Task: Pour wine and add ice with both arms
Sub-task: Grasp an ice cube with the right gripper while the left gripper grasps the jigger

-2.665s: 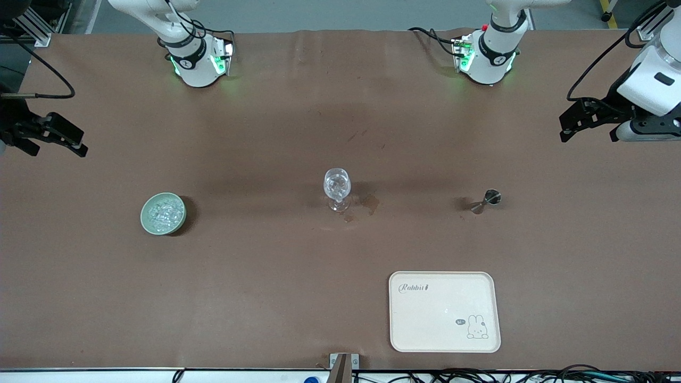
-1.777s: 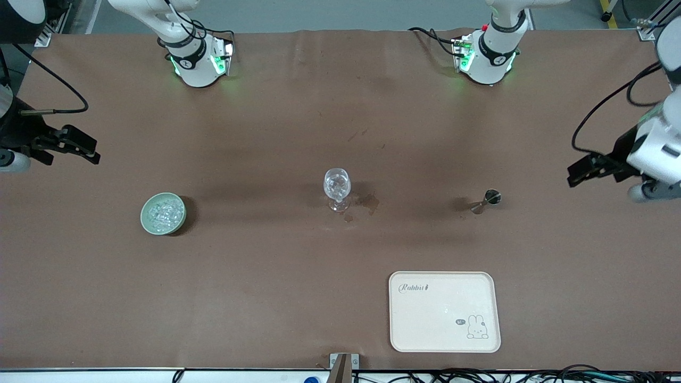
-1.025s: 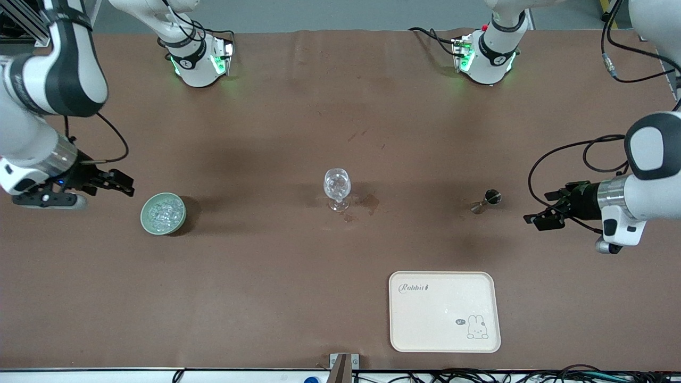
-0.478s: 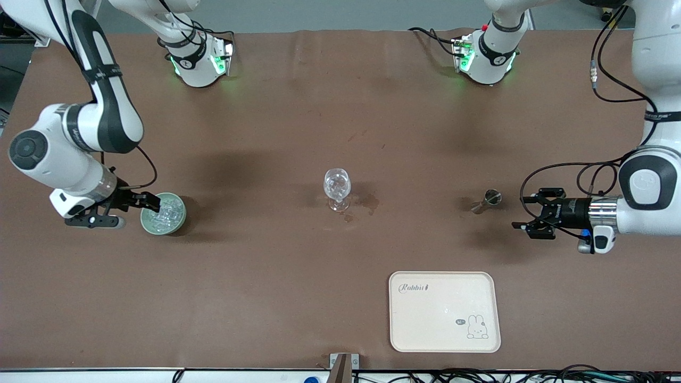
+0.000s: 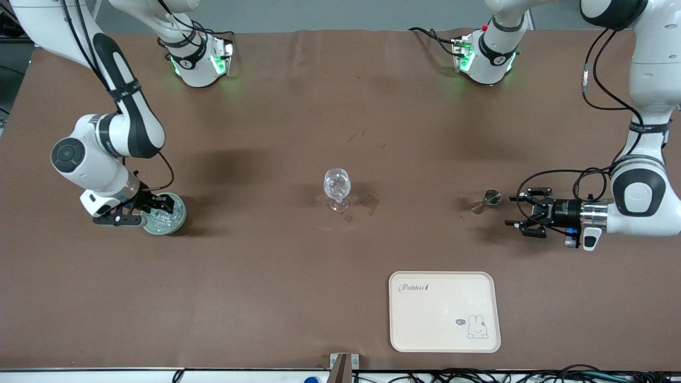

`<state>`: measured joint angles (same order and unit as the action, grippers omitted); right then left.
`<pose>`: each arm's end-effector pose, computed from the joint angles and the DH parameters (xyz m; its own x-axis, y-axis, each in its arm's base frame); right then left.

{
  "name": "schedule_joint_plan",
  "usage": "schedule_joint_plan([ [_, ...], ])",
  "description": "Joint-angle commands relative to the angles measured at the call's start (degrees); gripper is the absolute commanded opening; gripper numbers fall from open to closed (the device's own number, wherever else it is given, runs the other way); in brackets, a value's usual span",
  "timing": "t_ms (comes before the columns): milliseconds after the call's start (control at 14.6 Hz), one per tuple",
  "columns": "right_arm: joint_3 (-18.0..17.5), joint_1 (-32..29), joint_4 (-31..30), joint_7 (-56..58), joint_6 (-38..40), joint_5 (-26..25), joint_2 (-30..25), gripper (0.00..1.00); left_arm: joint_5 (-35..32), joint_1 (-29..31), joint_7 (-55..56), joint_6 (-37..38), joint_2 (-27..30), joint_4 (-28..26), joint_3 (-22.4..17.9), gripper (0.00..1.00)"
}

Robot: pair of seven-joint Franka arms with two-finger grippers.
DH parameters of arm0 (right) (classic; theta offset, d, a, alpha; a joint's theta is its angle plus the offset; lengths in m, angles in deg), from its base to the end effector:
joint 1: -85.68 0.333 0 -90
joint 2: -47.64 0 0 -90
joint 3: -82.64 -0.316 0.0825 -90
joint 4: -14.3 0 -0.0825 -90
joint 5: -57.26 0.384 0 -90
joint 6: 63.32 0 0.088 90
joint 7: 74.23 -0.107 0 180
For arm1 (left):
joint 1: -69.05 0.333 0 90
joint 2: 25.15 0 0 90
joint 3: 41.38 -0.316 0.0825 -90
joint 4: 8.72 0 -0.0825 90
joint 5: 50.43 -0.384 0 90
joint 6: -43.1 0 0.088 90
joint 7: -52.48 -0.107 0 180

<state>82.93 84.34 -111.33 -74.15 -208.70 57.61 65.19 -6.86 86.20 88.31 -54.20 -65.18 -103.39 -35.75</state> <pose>0.5619 -0.0161 0.2479 0.9988 -0.0318 0.0384 -0.0317 -0.9995 -0.0021 0.6220 0.0656 0.1965 0.2351 0.5087 -0.8282 0.9410 -0.3325 0.0629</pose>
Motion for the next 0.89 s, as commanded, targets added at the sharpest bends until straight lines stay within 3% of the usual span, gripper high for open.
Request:
schedule_joint_plan([
  [0,-0.29,-0.07,-0.75,0.44,-1.92,0.44,0.91,0.64,3.27,0.77,0.90,0.71,-0.75,-1.56,0.34,0.76],
  [820,-0.29,-1.21,-0.40,0.53,-2.36,0.44,2.06,0.63,7.22,2.53,-2.08,1.76,-3.82,-4.73,0.69,0.65],
])
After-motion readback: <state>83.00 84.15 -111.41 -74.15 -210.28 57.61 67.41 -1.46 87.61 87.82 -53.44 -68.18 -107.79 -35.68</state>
